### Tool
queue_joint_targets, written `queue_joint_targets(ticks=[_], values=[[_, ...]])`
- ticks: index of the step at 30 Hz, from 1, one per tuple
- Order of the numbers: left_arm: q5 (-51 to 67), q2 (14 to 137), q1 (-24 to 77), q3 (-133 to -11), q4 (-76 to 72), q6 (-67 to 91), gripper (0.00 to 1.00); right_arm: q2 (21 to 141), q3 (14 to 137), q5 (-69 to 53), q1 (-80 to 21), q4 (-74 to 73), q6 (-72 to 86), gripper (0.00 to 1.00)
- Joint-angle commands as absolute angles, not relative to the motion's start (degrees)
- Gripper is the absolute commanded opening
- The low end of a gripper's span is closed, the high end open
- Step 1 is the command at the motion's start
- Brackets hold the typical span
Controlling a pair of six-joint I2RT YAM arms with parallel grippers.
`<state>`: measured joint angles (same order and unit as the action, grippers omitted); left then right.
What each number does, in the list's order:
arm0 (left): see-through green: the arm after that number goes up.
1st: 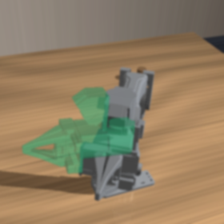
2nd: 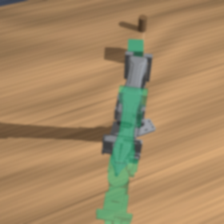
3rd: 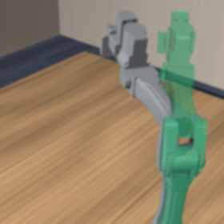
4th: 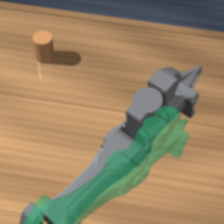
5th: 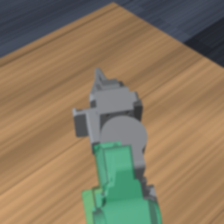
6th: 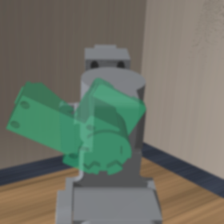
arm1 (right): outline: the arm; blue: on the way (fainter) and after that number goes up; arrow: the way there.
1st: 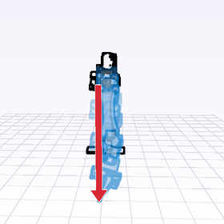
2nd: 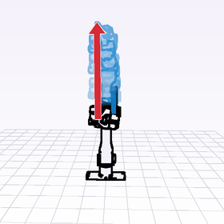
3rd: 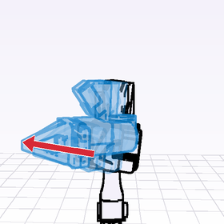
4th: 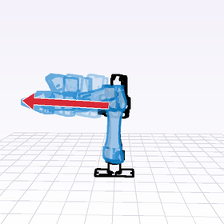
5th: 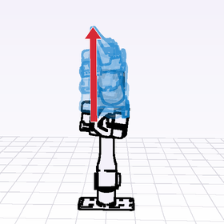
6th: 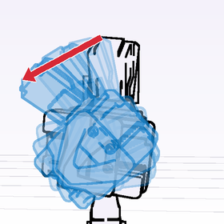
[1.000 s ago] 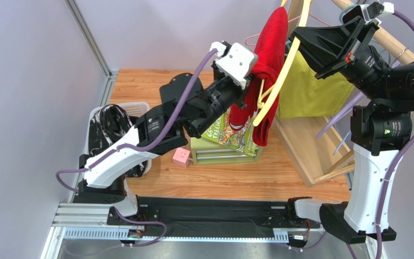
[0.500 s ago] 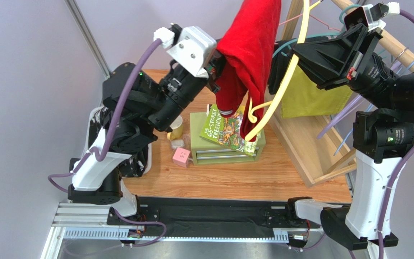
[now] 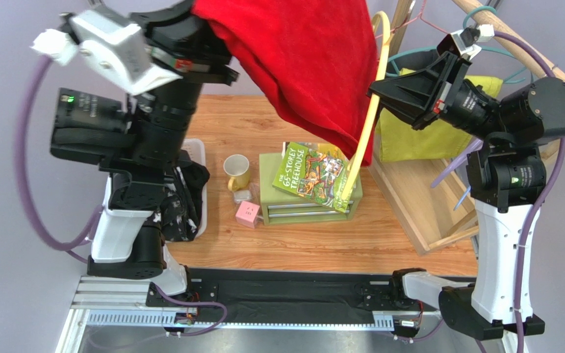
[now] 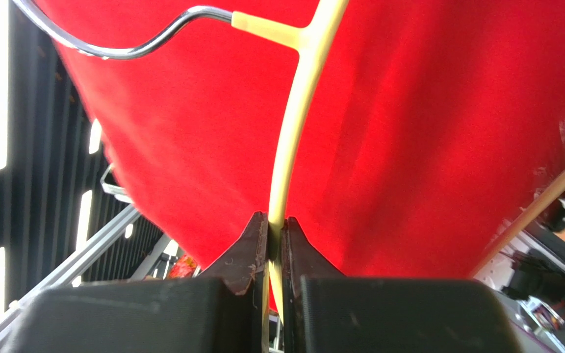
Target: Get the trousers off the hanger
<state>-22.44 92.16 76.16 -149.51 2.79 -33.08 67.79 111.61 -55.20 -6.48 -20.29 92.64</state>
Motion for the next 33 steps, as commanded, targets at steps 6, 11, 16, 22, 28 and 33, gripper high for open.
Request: queue_joint_targets(ticks=[6, 11, 16, 22, 28, 33], values=[[-20.2, 87.98, 76.29, -152.67, -14.24, -44.99, 0.0, 67.5, 108.54, -56.6, -8.35, -27.07, 79.72, 0.0], [-29.16, 84.38, 75.42, -144.77, -13.54, -54.83, 0.0, 69.96, 111.35, -56.25, -8.35, -25.67, 80.24, 0.0], [-37.18, 76.76, 58.3, -132.06, -3.27, -40.49, 0.0, 73.3, 114.34, -57.21, -8.35, -21.27, 83.58, 0.0], [-41.48, 71.02, 39.66, -122.53, 6.05, -31.22, 0.0, 75.41, 115.31, -58.53, -8.35, -18.28, 85.6, 0.0], [-48.69, 68.82, 24.97, -120.14, 13.78, -25.23, 0.0, 75.94, 113.38, -60.2, -8.35, -16.96, 85.43, 0.0], [-57.47, 66.98, 23.29, -119.01, 16.51, -30.58, 0.0, 76.2, 111.1, -61.17, -8.96, -15.47, 85.17, 0.0]])
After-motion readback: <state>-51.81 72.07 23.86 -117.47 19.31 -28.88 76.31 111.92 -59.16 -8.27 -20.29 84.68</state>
